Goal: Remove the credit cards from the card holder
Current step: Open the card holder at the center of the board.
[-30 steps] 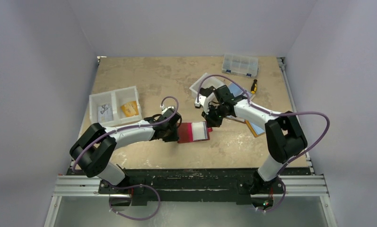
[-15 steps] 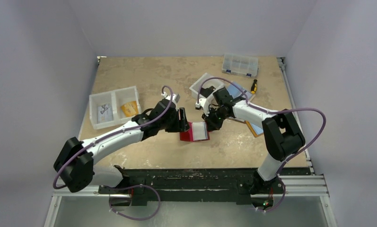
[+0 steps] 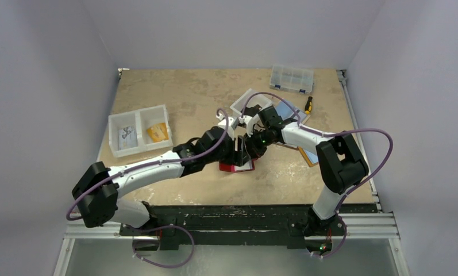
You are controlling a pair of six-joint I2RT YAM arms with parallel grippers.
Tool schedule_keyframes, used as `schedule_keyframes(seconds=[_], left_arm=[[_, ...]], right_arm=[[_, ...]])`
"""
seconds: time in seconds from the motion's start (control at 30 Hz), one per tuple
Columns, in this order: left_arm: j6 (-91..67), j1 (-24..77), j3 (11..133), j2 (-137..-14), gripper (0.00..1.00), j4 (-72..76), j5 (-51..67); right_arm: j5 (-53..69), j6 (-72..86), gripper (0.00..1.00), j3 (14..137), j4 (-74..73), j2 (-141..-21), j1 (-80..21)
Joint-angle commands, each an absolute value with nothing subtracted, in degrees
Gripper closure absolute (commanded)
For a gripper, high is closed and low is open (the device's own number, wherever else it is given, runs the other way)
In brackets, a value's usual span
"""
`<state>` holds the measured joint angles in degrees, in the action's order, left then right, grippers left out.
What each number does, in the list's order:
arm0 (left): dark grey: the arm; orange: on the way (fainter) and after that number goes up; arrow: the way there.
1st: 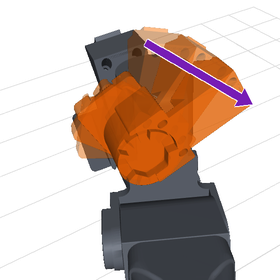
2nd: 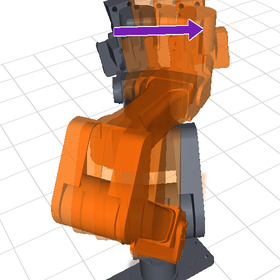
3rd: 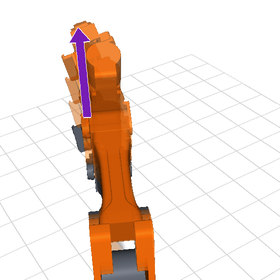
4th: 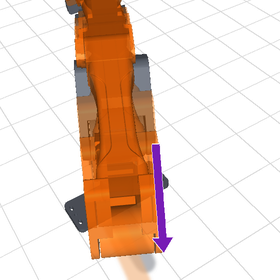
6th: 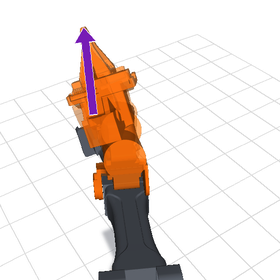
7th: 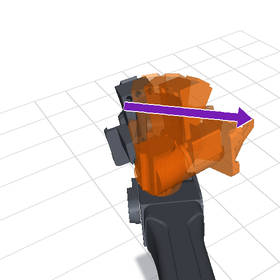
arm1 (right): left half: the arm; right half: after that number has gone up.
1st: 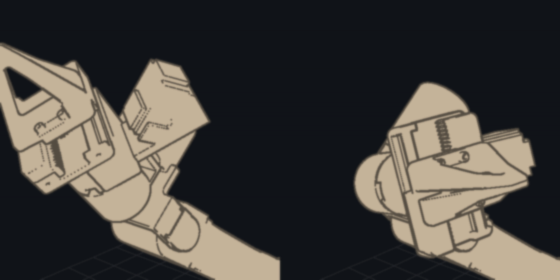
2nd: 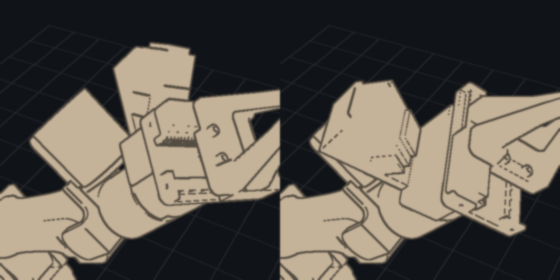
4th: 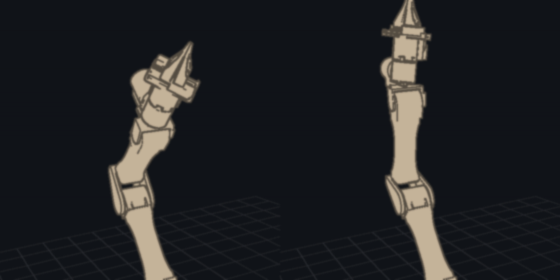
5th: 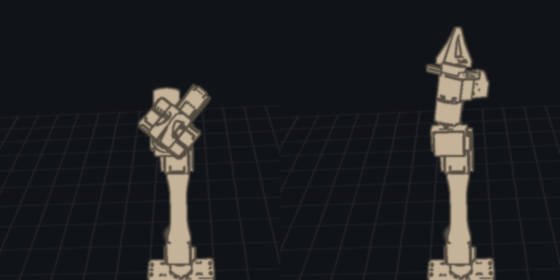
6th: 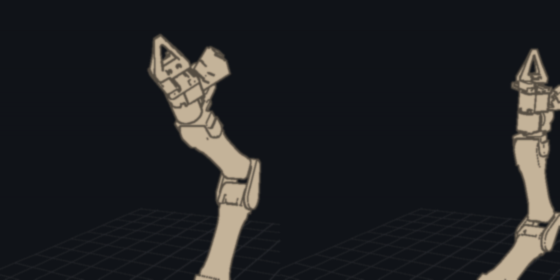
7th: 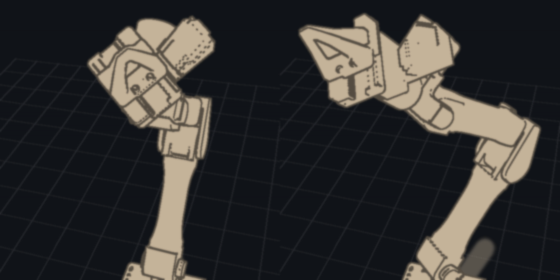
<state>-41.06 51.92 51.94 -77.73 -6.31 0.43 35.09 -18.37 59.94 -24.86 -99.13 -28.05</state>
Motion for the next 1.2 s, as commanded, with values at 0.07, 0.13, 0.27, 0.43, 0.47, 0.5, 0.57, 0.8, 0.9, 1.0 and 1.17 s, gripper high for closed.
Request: schedule_keyframes(seconds=[0.07, 0.13, 0.27, 0.43, 0.47, 0.5, 0.57, 0.8, 0.9, 1.0, 1.17], left_arm=[[-34.49, 56.97, 52.43, -81.48, 0.35, -1.02, -10.63], [-34.32, 56.95, 52.08, -82.51, 0.33, -0.88, -12.33], [-35.14, 57.61, 52.61, -84.76, 0.27, -1.29, -17.22], [-37.24, 58.27, 54.35, -88.74, 0.26, -3.14, -19.77], [-37.96, 58.32, 55.1, -89.75, 0.26, -4.14, -19.96], [-38.64, 58.4, 55.9, -90.88, 0.26, -5.24, -20.33], [-40.18, 58.76, 57.85, -92.96, 0.26, -7.84, -22.21], [-43.68, 60.02, 64.14, -100.04, 0.26, -14.54, -25.28], [-45.64, 60.95, 67.55, -103.55, 0.26, -18.36, -27.73], [-48.38, 61.77, 72.66, -108.49, 0.27, -25.84, -30.48], [-49.75, 62.05, 75.21, -111.98, 0.33, -28.91, -30.15]], right_arm=[[34.1, -8.68, 1.0, 59.14, -19.6, -97.29, -27.11], [33.86, -7.61, 1.0, 58.62, -18.82, -96.83, -26.32], [32.84, -5.33, 1.0, 57.47, -17.2, -95.98, -24.59], [31.83, -3.75, 1.0, 56.78, -16.22, -95.49, -24.1], [31.74, -3.63, 1.0, 56.82, -16.13, -95.67, -24.14], [31.61, -3.61, 1.0, 56.86, -16.11, -95.82, -24.16], [30.99, -3.6, 1.0, 56.99, -16.24, -96.32, -24.16], [29.16, -3.25, 1.0, 58.22, -16.86, -98.22, -24.17], [29.0, -3.16, 1.0, 58.37, -16.94, -98.64, -24.17], [28.83, -3.08, 1.0, 58.36, -16.92, -98.62, -24.12], [28.59, -3.08, 1.0, 58.27, -16.95, -98.31, -24.14]])
